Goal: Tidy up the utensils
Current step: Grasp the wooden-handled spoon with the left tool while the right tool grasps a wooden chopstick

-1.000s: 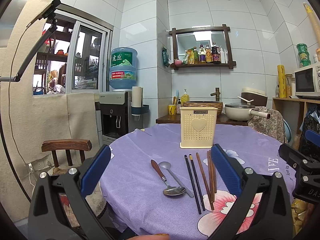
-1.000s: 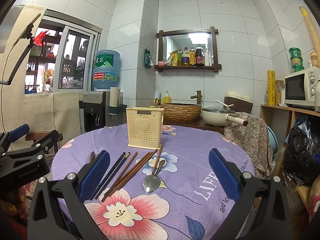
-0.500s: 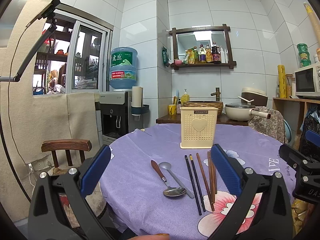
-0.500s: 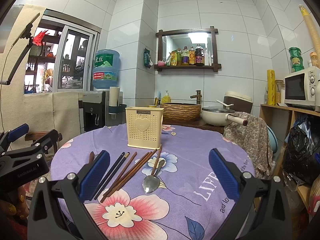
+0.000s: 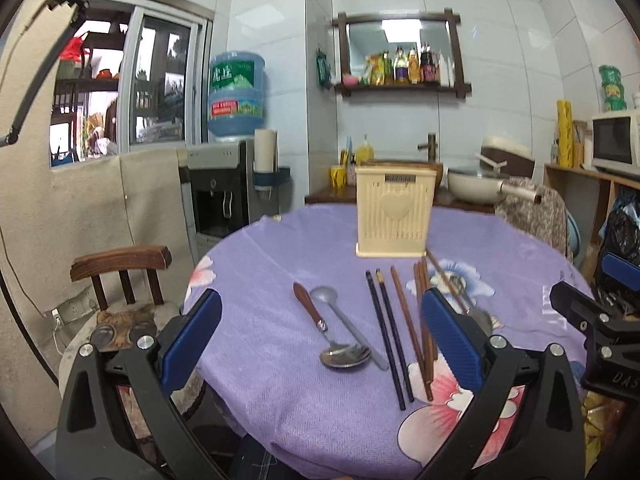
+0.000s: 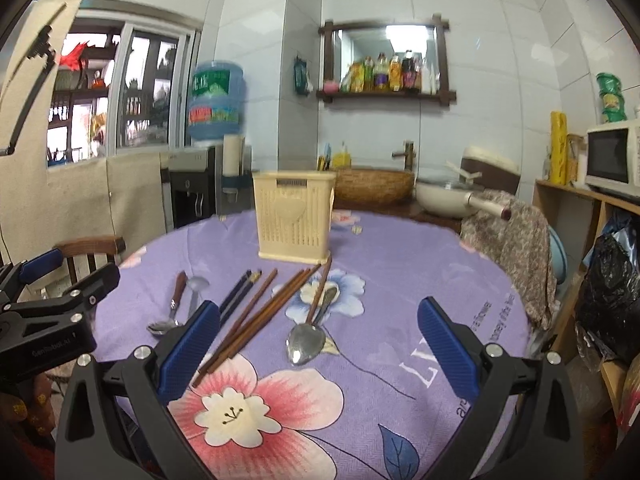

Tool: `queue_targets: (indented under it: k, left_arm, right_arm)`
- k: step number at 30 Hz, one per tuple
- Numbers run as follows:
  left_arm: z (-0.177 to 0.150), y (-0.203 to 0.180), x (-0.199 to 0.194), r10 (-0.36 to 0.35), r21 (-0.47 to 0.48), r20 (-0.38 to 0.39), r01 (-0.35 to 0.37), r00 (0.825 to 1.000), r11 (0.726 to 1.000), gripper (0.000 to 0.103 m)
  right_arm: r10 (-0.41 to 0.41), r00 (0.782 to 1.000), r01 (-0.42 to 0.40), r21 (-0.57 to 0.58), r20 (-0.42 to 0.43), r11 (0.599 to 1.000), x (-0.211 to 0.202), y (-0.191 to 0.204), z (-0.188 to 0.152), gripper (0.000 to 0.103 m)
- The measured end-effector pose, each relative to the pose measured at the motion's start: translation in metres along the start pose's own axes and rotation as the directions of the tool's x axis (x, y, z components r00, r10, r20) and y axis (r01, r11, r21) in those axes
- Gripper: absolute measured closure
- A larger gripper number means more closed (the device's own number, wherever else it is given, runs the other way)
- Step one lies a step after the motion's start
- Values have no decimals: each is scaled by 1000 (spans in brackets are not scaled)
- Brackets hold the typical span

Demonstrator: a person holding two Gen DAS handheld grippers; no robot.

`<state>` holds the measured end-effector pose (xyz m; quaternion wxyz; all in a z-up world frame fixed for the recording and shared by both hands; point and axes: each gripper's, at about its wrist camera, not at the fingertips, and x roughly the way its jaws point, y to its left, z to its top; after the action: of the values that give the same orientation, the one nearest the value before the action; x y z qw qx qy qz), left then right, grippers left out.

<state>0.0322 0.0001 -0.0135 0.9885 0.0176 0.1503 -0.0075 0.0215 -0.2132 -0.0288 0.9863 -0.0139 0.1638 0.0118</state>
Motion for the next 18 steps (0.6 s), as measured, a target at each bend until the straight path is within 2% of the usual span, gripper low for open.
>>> queue_targets:
  k: [4, 7, 9, 18]
  left_arm:
    - [4, 9, 31, -4, 7, -122, 4, 993, 1000, 4]
    - [13, 20, 63, 38, 24, -222, -34, 974, 999, 5]
    - [17, 28, 82, 39, 12, -265, -37, 964, 999, 8]
    - [33, 47, 151, -10, -32, -415, -3, 910, 999, 35]
  right_arm:
    - [21, 995, -22, -7, -100, 1000, 29, -7, 4, 5]
    - [64, 983, -65, -1, -171, 998, 51, -13, 8, 5]
    - [71, 977, -71, 5, -202, 997, 64, -17, 12, 6]
    - [84, 944, -97, -27, -318, 995, 127, -20, 33, 20]
